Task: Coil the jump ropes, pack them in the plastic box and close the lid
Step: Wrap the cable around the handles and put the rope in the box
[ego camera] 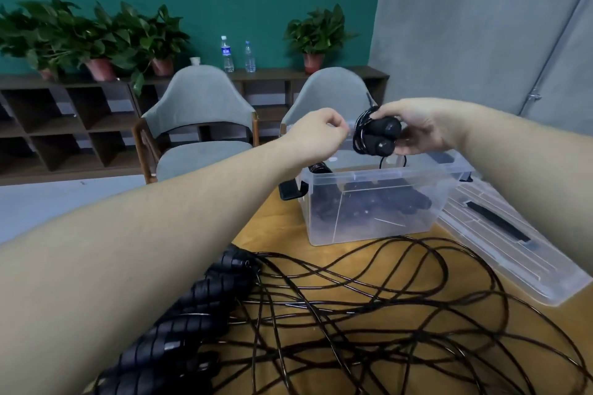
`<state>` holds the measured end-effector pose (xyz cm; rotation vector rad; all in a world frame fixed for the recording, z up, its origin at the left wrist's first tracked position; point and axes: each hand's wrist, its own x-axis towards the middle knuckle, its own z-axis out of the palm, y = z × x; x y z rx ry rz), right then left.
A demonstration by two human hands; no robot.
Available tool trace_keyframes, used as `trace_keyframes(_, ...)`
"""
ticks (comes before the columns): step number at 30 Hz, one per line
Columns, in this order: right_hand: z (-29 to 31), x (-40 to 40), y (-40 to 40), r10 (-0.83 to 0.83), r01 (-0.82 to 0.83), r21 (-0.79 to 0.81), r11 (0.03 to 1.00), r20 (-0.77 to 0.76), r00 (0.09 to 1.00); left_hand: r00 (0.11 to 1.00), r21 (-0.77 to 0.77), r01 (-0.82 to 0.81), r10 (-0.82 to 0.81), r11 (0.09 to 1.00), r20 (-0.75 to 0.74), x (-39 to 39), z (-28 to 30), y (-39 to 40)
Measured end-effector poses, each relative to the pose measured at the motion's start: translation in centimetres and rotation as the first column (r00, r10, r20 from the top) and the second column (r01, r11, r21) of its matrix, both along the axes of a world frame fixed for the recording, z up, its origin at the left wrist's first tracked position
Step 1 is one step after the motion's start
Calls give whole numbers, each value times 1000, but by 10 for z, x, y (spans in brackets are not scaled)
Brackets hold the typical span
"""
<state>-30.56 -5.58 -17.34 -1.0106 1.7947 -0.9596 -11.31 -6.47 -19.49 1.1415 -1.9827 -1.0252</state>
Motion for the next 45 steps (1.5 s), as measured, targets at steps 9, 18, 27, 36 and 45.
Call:
trace_keyframes(9, -51, 3, -54, 218, -183, 196, 963, -177, 960, 995, -75, 4, 4, 997, 104, -15, -25, -33)
trace_keyframes(18, -66, 17, -60, 344, -165, 330, 929, -613, 711, 996, -139, -4, 16, 990, 88, -13, -36, -37)
trace_keyframes(27, -45, 47, -5, 29, -202, -242, 949, -571, 820, 997, -105, -26, 34, 994, 74, 23, -23, 3)
trace_keyframes(36, -47, 111, 78, 112, -380, -327, 865, -613, 782, 990, -4, 11, -11, 1000, 142, 84, -27, 76)
trace_keyframes(45, -60, 161, 153, 325, -569, -305, 764, -580, 747, 935, 97, 19, -52, 995, 352, 172, -52, 140)
